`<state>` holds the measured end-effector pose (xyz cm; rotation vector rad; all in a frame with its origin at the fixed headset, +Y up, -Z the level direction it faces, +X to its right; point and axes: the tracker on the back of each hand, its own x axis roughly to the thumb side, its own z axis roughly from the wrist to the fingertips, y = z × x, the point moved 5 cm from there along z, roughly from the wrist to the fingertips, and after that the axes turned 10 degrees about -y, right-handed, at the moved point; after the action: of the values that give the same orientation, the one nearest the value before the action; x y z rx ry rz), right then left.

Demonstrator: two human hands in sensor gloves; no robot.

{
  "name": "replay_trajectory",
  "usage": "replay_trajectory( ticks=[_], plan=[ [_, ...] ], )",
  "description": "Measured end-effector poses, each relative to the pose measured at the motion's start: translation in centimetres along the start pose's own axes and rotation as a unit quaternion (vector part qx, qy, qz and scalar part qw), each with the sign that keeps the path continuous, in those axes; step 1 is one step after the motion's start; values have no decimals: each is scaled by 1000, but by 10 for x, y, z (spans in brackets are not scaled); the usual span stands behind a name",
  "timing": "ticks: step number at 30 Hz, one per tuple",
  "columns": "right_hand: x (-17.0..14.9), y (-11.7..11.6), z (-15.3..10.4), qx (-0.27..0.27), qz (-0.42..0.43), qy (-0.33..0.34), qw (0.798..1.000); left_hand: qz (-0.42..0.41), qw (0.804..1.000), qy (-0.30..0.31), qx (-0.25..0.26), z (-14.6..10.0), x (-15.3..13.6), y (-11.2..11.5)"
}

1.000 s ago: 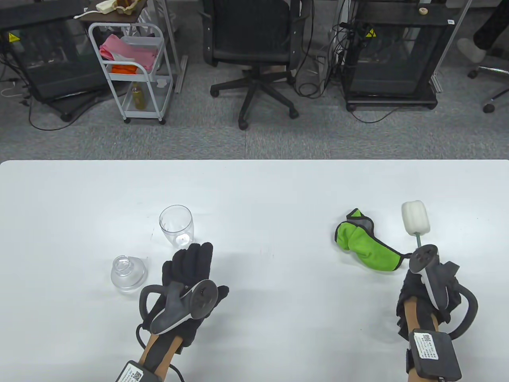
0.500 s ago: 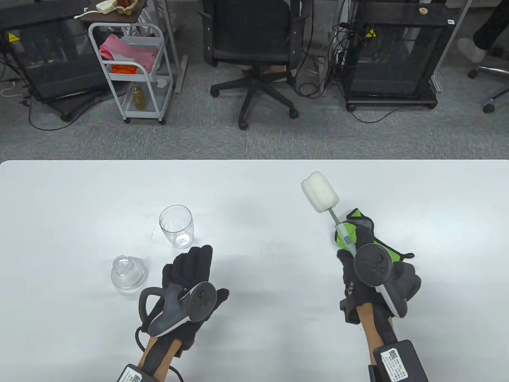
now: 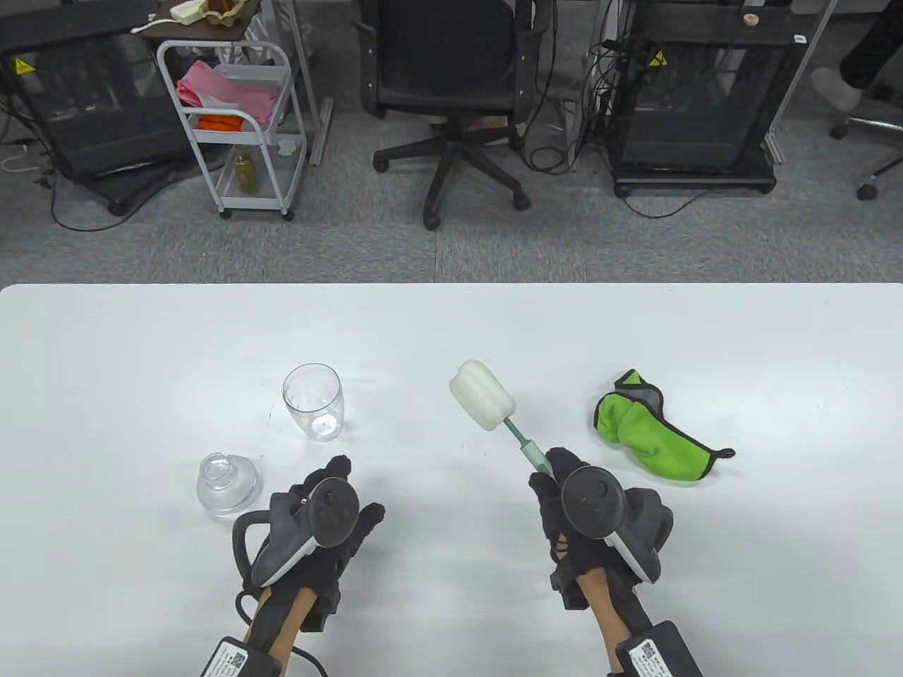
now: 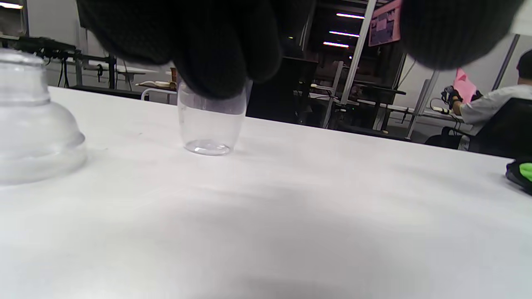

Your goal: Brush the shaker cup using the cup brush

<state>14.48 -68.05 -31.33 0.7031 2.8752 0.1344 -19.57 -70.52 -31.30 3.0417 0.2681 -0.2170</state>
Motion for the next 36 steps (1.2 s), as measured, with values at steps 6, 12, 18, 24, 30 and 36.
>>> replay_trajectory(
  ticks=[6, 12, 18, 24, 30, 36],
  plan=[
    [-6, 1, 2, 11, 35, 10, 999, -136, 984, -74, 90, 20, -28, -13],
    [5, -3, -1, 11, 25, 40, 999, -265, 956, -103, 79, 74, -45, 8],
    [15, -5, -3, 10, 3, 70, 997, -293, 940, -144, 101, 109, -62, 28],
    [16, 4, -4, -13, 19, 79, 997, -331, 926, -162, 88, 120, -70, 41],
    [13, 5, -3, -16, 22, 74, 997, -330, 926, -173, 62, 132, -69, 45],
    [12, 6, -2, -15, 21, 73, 997, -314, 931, -175, 69, 136, -63, 44]
  ],
)
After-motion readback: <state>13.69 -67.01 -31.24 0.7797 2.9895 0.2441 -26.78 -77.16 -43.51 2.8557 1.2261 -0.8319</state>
